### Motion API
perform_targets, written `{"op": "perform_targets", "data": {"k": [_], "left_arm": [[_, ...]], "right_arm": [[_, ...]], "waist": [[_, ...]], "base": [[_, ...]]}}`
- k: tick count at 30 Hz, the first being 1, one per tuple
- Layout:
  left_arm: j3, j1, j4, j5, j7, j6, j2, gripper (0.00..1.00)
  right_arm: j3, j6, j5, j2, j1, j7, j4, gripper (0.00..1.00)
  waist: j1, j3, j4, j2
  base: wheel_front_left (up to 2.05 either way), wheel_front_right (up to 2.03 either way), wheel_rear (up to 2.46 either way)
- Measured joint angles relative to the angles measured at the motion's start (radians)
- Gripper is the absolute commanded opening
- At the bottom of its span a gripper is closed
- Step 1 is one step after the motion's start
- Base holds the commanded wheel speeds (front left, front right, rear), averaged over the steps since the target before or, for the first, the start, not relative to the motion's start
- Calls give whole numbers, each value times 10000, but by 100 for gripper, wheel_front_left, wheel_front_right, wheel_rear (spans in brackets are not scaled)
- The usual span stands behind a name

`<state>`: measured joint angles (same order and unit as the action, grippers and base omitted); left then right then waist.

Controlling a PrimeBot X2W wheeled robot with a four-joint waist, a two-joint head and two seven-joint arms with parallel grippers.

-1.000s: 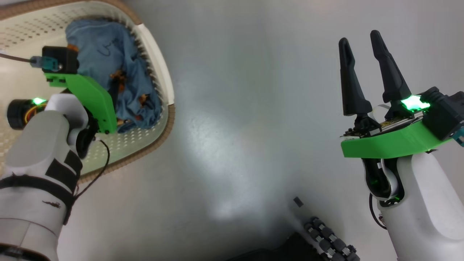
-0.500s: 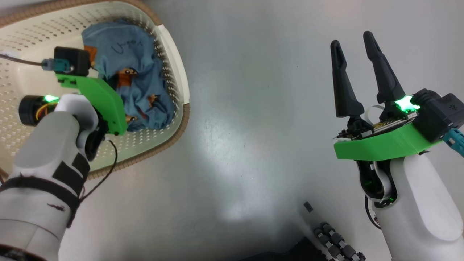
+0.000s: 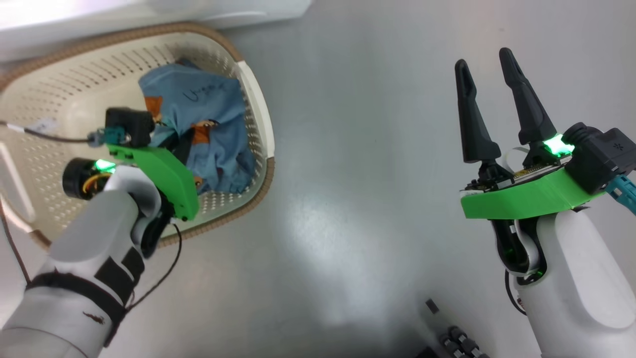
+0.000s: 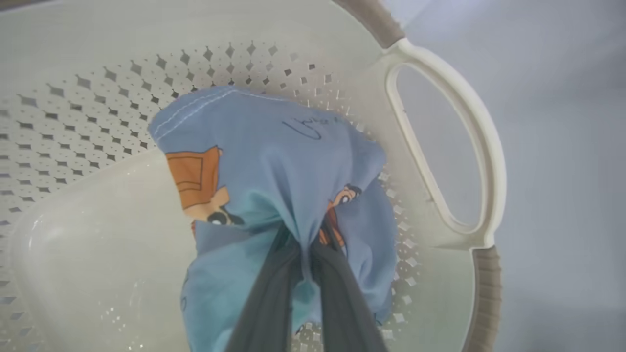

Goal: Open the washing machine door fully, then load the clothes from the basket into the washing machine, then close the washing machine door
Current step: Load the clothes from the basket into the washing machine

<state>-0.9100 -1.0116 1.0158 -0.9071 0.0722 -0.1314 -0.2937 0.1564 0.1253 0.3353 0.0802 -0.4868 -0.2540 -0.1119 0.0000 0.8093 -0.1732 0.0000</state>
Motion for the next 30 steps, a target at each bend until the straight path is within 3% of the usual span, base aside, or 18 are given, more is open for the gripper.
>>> {"op": "perform_targets", "data": {"k": [9, 16, 20, 30], "left_arm": [[-552, 609, -359, -629, 1363, 0, -4, 0], [-656, 1398, -1020, -1035, 1758, 0, -54, 0], [128, 1978, -1824, -878, 1760, 0, -130, 0], [2717, 4392, -3754, 713, 1804, 0, -54, 0]], "right_arm": [[50, 0, 15, 217, 58, 0, -261, 100], [188, 0, 153, 487, 515, 0, -550, 100], [288, 0, 272, 556, 750, 0, -692, 100], [372, 0, 583, 986, 1525, 2, -1103, 100]], "waist": [[-1, -946, 312, 0], [-2, -1909, 601, 0], [-1, -2511, 762, 0], [-3, -4152, 1186, 0]], "base": [[0, 0, 0], [0, 0, 0], [0, 0, 0], [0, 0, 0]]}}
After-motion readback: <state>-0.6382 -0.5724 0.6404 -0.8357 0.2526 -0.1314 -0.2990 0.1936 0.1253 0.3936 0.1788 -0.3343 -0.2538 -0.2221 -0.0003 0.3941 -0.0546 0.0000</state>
